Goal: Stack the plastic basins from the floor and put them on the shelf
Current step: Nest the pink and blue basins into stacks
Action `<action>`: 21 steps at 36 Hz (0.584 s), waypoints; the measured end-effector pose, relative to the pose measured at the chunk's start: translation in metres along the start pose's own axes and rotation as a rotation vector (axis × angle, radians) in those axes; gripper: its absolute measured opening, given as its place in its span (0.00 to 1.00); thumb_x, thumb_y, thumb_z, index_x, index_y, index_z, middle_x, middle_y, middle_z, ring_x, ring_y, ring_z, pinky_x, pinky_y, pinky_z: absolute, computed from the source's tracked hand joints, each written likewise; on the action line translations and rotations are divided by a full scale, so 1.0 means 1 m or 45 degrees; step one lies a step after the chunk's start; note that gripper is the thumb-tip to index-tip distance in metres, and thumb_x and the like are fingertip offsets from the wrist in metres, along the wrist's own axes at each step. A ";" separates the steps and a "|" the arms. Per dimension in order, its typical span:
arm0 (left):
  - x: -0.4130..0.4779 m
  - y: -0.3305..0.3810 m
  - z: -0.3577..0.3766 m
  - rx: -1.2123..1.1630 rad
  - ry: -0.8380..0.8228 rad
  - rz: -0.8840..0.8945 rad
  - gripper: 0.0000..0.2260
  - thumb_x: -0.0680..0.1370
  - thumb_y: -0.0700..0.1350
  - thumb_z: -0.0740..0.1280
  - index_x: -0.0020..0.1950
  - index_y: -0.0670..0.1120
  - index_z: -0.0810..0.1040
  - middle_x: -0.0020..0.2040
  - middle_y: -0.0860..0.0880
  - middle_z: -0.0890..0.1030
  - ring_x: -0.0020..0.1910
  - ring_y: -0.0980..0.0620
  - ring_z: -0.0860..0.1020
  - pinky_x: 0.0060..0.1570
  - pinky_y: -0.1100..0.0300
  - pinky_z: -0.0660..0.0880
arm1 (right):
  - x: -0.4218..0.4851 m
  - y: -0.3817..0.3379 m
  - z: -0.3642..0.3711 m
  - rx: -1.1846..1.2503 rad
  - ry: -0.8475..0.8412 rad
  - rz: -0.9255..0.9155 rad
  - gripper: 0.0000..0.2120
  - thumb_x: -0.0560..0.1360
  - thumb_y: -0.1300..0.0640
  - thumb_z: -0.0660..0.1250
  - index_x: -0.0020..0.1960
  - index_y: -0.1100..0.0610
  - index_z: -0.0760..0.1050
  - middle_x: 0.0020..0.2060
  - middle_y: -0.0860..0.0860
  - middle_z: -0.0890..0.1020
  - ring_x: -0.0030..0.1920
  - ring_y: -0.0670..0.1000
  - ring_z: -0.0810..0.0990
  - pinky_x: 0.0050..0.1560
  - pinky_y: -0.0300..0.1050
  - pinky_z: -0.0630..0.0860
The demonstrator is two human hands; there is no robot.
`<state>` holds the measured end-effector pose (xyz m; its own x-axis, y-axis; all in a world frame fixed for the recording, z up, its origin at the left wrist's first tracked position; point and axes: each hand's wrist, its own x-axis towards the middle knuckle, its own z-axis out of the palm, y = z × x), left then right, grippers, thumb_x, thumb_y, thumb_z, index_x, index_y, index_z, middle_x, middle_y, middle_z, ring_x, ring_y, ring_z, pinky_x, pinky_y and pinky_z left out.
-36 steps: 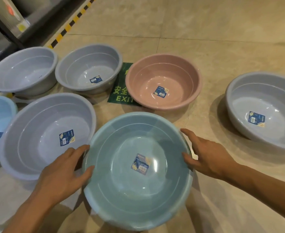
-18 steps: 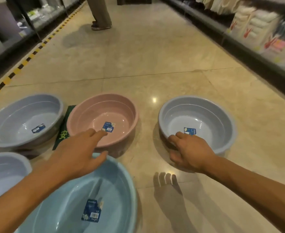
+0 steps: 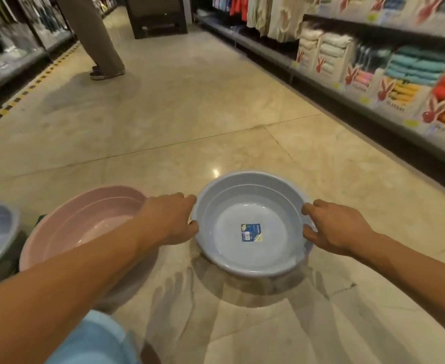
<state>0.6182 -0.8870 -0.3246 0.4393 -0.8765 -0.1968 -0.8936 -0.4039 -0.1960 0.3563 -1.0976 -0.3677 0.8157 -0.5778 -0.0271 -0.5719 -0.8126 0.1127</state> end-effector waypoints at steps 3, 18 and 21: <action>0.022 0.008 0.006 0.055 0.029 -0.044 0.23 0.80 0.60 0.58 0.70 0.49 0.69 0.58 0.48 0.78 0.54 0.45 0.80 0.45 0.53 0.71 | 0.011 0.021 0.012 0.027 -0.038 0.091 0.19 0.79 0.42 0.56 0.65 0.50 0.69 0.53 0.51 0.77 0.50 0.56 0.79 0.44 0.48 0.77; 0.032 0.037 0.073 -0.737 -0.152 -0.302 0.30 0.79 0.47 0.64 0.79 0.45 0.59 0.60 0.41 0.80 0.48 0.45 0.77 0.55 0.48 0.79 | 0.029 0.034 0.068 0.687 -0.179 0.251 0.35 0.77 0.49 0.65 0.79 0.51 0.53 0.59 0.59 0.80 0.50 0.60 0.79 0.50 0.55 0.77; 0.028 0.035 0.073 -0.938 -0.051 -0.324 0.30 0.76 0.47 0.66 0.76 0.43 0.64 0.61 0.43 0.80 0.51 0.45 0.77 0.53 0.52 0.77 | 0.026 0.032 0.071 0.854 -0.104 0.258 0.35 0.77 0.50 0.68 0.79 0.52 0.56 0.61 0.57 0.79 0.49 0.56 0.79 0.47 0.48 0.73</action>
<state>0.6061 -0.9064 -0.4071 0.6295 -0.7292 -0.2684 -0.5898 -0.6733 0.4460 0.3532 -1.1439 -0.4352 0.6934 -0.7053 -0.1477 -0.6636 -0.5451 -0.5123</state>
